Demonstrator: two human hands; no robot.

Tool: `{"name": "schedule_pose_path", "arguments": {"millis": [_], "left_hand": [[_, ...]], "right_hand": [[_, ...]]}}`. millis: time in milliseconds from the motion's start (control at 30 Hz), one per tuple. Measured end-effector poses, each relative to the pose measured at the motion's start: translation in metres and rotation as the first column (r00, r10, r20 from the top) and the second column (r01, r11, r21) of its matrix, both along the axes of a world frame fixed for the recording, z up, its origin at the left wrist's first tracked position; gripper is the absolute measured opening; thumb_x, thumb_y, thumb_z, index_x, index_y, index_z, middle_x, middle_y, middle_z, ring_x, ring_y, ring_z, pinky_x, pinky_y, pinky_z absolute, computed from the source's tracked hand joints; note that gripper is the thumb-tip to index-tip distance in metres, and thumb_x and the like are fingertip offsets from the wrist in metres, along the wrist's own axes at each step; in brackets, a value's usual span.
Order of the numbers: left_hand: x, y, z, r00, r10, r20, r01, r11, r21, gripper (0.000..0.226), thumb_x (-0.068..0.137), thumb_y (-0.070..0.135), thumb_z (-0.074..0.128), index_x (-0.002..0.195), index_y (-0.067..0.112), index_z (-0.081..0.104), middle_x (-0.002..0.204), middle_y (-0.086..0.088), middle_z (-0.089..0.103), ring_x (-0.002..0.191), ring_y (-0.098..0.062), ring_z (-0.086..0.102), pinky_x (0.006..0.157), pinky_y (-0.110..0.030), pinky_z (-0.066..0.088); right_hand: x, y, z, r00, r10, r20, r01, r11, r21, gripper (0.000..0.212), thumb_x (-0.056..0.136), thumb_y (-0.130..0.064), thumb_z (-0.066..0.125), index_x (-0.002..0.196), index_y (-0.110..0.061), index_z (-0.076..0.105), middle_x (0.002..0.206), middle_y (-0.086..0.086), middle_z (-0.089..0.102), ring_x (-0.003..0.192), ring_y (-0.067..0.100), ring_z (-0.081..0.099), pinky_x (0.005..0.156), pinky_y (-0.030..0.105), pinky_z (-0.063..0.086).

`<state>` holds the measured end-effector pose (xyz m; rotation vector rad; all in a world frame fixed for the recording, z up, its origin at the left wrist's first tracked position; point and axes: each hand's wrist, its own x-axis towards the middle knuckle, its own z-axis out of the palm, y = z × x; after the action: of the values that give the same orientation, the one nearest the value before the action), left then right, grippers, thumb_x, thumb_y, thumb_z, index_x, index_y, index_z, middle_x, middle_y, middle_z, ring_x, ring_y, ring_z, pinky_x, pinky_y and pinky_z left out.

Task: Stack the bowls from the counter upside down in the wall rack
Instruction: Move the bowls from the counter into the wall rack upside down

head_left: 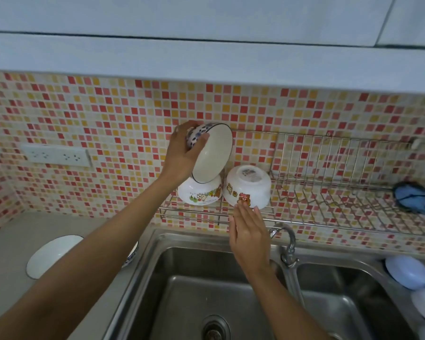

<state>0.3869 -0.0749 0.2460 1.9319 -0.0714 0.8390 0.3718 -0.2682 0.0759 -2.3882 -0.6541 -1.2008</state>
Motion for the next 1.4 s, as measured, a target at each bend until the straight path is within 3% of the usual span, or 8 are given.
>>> {"name": "schedule_pose_path", "arguments": {"millis": [100,200,300,467,900,1033,1267,1400], "left_hand": [[0.01,-0.006,-0.008,0.991,0.071,0.115,-0.089,0.983,0.161,0.047,0.086,0.045,0.062,0.128,0.027,0.05,0.127,-0.004,0.049,0.114,-0.011,0.044,0.093,-0.023,0.041],[0.015,-0.007,-0.018,0.986,0.077,0.149,-0.127,0.925,0.358,0.057,0.081,0.051,0.064,0.13,0.023,0.051,0.127,-0.012,0.044,0.119,-0.023,0.042,0.102,-0.033,0.04],[0.02,-0.006,-0.034,0.981,0.156,0.12,-0.196,0.804,0.562,0.059,0.079,0.054,0.063,0.129,0.026,0.052,0.134,-0.016,0.042,0.125,-0.033,0.04,0.104,-0.044,0.034],[0.023,-0.008,-0.056,0.976,0.196,0.097,-0.201,0.634,0.746,0.06,0.076,0.055,0.064,0.126,0.023,0.055,0.133,-0.019,0.048,0.123,-0.036,0.042,0.104,-0.05,0.033],[0.028,-0.002,-0.083,0.975,0.22,-0.006,-0.099,0.462,0.881,0.065,0.064,0.042,0.081,0.121,0.019,0.059,0.121,-0.02,0.054,0.114,-0.041,0.051,0.094,-0.053,0.041],[0.031,-0.002,-0.084,0.968,0.249,-0.041,-0.056,0.371,0.927,0.081,0.056,0.043,0.085,0.127,0.018,0.054,0.122,-0.02,0.052,0.112,-0.04,0.049,0.092,-0.053,0.04],[0.034,-0.002,-0.09,0.961,0.244,-0.132,0.017,0.423,0.906,0.094,0.058,0.046,0.083,0.139,0.022,0.041,0.138,-0.018,0.037,0.13,-0.038,0.032,0.105,-0.052,0.027],[0.036,-0.002,-0.093,0.941,0.291,-0.17,0.032,0.426,0.904,0.103,0.063,0.047,0.081,0.146,0.023,0.026,0.155,-0.021,0.011,0.141,-0.041,0.014,0.113,-0.056,0.016]], "right_hand": [[0.0,0.001,0.001,1.0,-0.003,-0.006,0.003,1.0,0.011,0.034,0.097,-0.025,0.049,0.116,-0.005,0.068,0.119,0.011,0.068,0.115,0.02,0.063,0.111,0.04,0.037],[-0.001,0.002,0.001,1.0,0.0,0.002,0.0,1.0,0.029,0.034,0.097,-0.025,0.048,0.115,-0.005,0.069,0.118,0.012,0.068,0.114,0.021,0.063,0.111,0.04,0.038],[0.0,0.002,0.0,1.0,-0.01,0.008,0.01,1.0,0.027,0.034,0.096,-0.025,0.049,0.114,-0.005,0.069,0.116,0.011,0.069,0.112,0.02,0.064,0.111,0.04,0.036],[0.0,0.003,-0.001,1.0,-0.027,0.014,0.027,0.999,0.02,0.033,0.096,-0.026,0.049,0.113,-0.006,0.07,0.115,0.01,0.07,0.111,0.02,0.065,0.111,0.04,0.035],[0.001,0.005,-0.003,0.999,-0.03,0.038,0.028,0.999,0.043,0.029,0.094,-0.022,0.056,0.112,-0.005,0.07,0.113,0.011,0.07,0.11,0.021,0.065,0.111,0.04,0.035],[0.001,0.004,-0.003,0.999,-0.028,0.04,0.025,0.998,0.053,0.027,0.093,-0.021,0.058,0.112,-0.005,0.07,0.114,0.011,0.07,0.11,0.021,0.065,0.111,0.041,0.036],[-0.002,0.004,-0.002,1.0,-0.019,0.022,0.018,0.998,0.053,0.029,0.096,-0.023,0.053,0.112,-0.005,0.07,0.114,0.011,0.07,0.111,0.021,0.065,0.111,0.041,0.036],[-0.004,0.005,0.001,1.0,-0.023,0.015,0.022,0.998,0.055,0.032,0.097,-0.025,0.049,0.111,-0.006,0.07,0.113,0.011,0.07,0.11,0.021,0.065,0.11,0.042,0.038]]}}
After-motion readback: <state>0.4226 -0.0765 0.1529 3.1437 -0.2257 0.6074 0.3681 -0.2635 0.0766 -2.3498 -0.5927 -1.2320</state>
